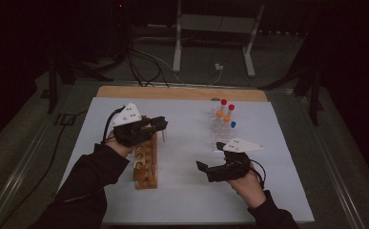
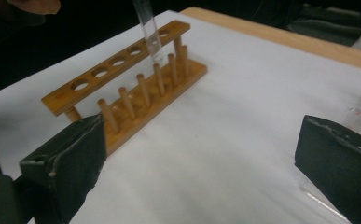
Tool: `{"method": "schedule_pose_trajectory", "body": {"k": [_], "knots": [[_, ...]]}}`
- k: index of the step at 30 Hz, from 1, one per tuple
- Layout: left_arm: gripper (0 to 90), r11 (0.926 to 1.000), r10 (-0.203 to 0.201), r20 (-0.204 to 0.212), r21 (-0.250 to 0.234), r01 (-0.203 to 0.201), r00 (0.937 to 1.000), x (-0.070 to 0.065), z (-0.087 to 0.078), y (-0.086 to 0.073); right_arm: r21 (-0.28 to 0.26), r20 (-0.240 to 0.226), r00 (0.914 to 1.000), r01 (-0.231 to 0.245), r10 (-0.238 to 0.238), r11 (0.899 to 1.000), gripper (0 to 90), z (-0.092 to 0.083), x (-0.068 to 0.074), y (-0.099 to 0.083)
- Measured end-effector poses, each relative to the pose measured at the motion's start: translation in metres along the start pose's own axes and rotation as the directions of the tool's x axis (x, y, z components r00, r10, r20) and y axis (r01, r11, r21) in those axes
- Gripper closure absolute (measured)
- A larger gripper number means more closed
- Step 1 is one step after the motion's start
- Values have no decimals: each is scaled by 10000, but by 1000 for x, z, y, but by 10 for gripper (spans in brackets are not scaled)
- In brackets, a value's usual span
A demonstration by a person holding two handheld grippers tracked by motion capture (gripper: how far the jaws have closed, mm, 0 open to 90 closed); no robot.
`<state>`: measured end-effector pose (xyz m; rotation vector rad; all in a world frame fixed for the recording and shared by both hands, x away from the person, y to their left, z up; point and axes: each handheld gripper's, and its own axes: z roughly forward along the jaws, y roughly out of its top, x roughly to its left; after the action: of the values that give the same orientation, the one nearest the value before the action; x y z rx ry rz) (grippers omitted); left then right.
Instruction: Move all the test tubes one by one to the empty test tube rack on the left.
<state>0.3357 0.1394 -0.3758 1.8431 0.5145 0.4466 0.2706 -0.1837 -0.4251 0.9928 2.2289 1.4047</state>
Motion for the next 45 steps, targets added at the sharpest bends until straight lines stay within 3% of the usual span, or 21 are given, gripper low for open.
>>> {"method": "schedule_pose_trajectory", "body": {"k": [5,12,19,25,40,45], "knots": [[776,9997,-223,-448,-27,222,9987,16,-7,-2,-294,371,9991,205,-194,9994,4,-2,0,-2],[776,9997,-233,-1043,-1,235,9943,33,-15,-4,-327,291,9993,260,-251,9991,4,-2,-1,-5],[776,9992,-402,-1692,-105,390,9848,51,-20,-7,-368,418,9988,269,-253,9990,4,-4,-1,-5],[776,9970,-761,-2119,-52,768,9743,64,-17,-20,-342,370,9991,226,-214,9992,4,-4,-2,-6],[775,9868,-1545,-2309,123,1616,9606,75,2,-66,-355,371,9993,96,-83,9993,5,-6,-5,-7],[775,9850,-1622,-2452,172,1716,9558,75,6,-79,-422,317,9995,-6,19,9991,5,-7,-6,-7]]}}
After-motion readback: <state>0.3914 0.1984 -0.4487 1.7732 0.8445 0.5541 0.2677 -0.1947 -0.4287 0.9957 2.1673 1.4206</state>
